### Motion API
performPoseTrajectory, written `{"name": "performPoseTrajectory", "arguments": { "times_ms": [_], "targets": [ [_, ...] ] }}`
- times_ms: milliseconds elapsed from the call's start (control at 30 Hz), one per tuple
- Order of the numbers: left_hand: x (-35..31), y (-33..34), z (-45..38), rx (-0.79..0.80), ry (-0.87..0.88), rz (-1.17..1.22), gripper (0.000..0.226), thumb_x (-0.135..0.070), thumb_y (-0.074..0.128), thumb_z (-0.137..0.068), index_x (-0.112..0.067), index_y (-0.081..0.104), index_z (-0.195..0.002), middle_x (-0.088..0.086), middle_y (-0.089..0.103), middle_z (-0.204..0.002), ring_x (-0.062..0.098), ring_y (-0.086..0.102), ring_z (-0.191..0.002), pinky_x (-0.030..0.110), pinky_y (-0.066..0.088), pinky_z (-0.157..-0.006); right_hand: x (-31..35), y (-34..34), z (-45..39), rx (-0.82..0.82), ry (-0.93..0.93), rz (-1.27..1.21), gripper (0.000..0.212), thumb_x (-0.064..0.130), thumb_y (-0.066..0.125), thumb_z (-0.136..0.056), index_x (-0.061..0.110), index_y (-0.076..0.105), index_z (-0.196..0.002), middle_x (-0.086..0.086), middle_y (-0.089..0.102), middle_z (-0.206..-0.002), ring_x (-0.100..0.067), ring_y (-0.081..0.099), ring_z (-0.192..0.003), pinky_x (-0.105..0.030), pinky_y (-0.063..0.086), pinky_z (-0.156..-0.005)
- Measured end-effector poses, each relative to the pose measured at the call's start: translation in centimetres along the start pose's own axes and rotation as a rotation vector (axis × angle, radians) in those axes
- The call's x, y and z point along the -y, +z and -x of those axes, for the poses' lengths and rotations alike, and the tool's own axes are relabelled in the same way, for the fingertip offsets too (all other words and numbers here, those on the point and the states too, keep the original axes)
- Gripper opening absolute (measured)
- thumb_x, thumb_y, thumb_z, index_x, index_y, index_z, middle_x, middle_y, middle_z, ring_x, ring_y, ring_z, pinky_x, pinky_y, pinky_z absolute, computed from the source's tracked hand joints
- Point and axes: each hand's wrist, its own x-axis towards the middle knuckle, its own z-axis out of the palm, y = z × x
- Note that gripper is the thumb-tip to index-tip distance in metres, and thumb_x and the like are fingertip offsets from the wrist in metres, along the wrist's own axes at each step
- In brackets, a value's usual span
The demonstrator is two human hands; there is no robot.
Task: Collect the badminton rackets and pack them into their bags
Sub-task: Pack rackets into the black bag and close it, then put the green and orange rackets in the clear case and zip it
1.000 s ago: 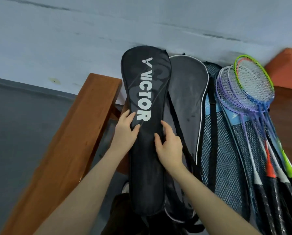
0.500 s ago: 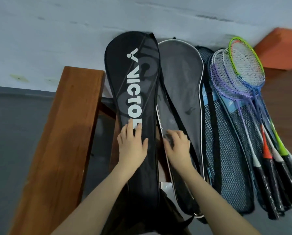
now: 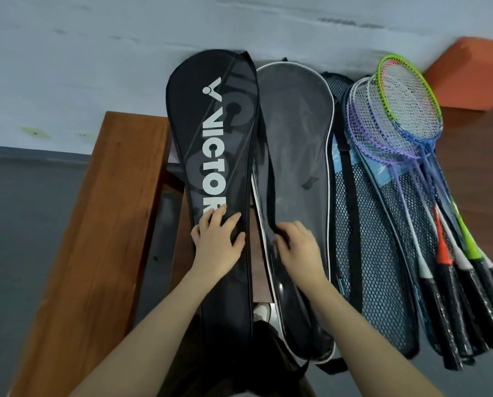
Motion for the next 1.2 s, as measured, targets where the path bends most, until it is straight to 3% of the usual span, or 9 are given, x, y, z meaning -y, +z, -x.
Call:
{"name": "performPoseTrajectory", "arguments": {
  "times_ms": [100, 267, 400, 533, 600, 767, 1000, 1133, 1200],
  "targets": [
    [0.5, 0.0, 0.2, -0.011, 0.018, 0.019, 0.041, -0.035, 0.043, -0.095, -0.029, 0.043, -0.135, -0.003, 0.024, -0.152, 0.019, 0.011, -0.140, 0.044, 0.014, -0.110, 1.4, 1.1, 0.6, 0.055, -0.123, -0.001, 0.021, 0.011, 0.060, -0.084, 0.009, 0.064, -0.104, -0.002, 0.065, -0.093, -0.014, 0.054, -0.081, -0.023, 0.034, -0.073],
    [-0.7, 0.5, 0.4, -0.065, -0.041, 0.020, 0.041, -0.036, 0.040, -0.096, -0.027, 0.043, -0.136, 0.001, 0.027, -0.151, 0.022, 0.012, -0.141, 0.044, 0.014, -0.109, 1.3, 1.5, 1.1, 0.096, -0.121, -0.007, 0.029, 0.035, 0.048, -0.088, 0.017, 0.068, -0.099, 0.006, 0.061, -0.089, -0.012, 0.056, -0.079, -0.030, 0.039, -0.072],
    [-2.1, 1.1, 1.2, -0.080, -0.010, -0.090, 0.056, -0.051, 0.037, -0.091, -0.030, 0.029, -0.142, 0.010, 0.028, -0.149, 0.032, 0.019, -0.139, 0.050, 0.020, -0.107, -1.2, -0.5, 0.8, -0.062, 0.066, -0.048, 0.021, 0.023, 0.059, -0.086, 0.012, 0.066, -0.104, -0.003, 0.058, -0.095, -0.022, 0.058, -0.085, -0.042, 0.048, -0.076],
    [-2.8, 2.1, 1.7, -0.033, 0.056, -0.240, 0.062, -0.053, 0.052, -0.084, -0.025, 0.040, -0.138, 0.014, 0.034, -0.146, 0.039, 0.028, -0.134, 0.058, 0.026, -0.103, -3.7, -2.5, 0.8, -0.130, 0.272, 0.120, 0.040, 0.018, 0.065, -0.084, 0.005, 0.056, -0.121, -0.017, 0.053, -0.113, -0.033, 0.052, -0.098, -0.045, 0.043, -0.086],
    [-2.7, 2.3, 1.8, -0.015, 0.061, -0.268, 0.062, -0.043, 0.059, -0.084, -0.022, 0.039, -0.139, 0.013, 0.031, -0.148, 0.037, 0.025, -0.136, 0.057, 0.024, -0.104, -4.4, -3.0, 0.8, -0.123, 0.347, 0.189, 0.050, 0.021, 0.065, -0.084, 0.005, 0.048, -0.129, -0.022, 0.049, -0.119, -0.036, 0.049, -0.101, -0.046, 0.039, -0.087],
    [-2.1, 2.3, 1.5, 0.026, 0.061, -0.285, 0.064, -0.035, 0.047, -0.092, -0.028, 0.016, -0.147, 0.002, 0.009, -0.156, 0.027, 0.004, -0.143, 0.048, 0.009, -0.112, -5.6, -3.3, -0.3, -0.048, 0.496, 0.182, 0.062, 0.028, 0.062, -0.087, 0.009, 0.034, -0.139, -0.020, 0.047, -0.128, -0.036, 0.046, -0.115, -0.047, 0.033, -0.097],
    [-1.7, 2.1, 1.4, 0.034, 0.065, -0.344, 0.063, -0.044, 0.046, -0.090, -0.029, 0.021, -0.146, 0.002, 0.013, -0.156, 0.028, 0.007, -0.142, 0.048, 0.011, -0.110, -5.3, -4.8, -0.8, -0.065, 0.400, -0.308, 0.061, 0.011, 0.061, -0.088, 0.012, 0.032, -0.142, -0.010, 0.043, -0.142, -0.024, 0.039, -0.131, -0.036, 0.032, -0.110],
    [-2.1, 2.0, 1.2, 0.038, 0.044, -0.367, 0.060, -0.046, 0.044, -0.091, -0.030, 0.023, -0.145, 0.002, 0.015, -0.155, 0.028, 0.008, -0.142, 0.048, 0.012, -0.110, -4.0, -6.7, -1.1, -0.136, 0.203, -0.271, 0.056, 0.011, 0.057, -0.091, 0.011, 0.035, -0.142, -0.003, 0.043, -0.143, -0.017, 0.039, -0.132, -0.024, 0.029, -0.107],
    [-2.2, 1.8, 1.2, 0.041, 0.031, -0.353, 0.057, -0.046, 0.042, -0.092, -0.031, 0.024, -0.145, 0.002, 0.016, -0.155, 0.028, 0.009, -0.141, 0.048, 0.013, -0.110, -3.2, -7.7, -1.2, -0.179, 0.085, -0.198, 0.055, 0.010, 0.058, -0.090, 0.009, 0.037, -0.140, -0.006, 0.050, -0.137, -0.020, 0.046, -0.125, -0.026, 0.034, -0.101]
  ]
}}
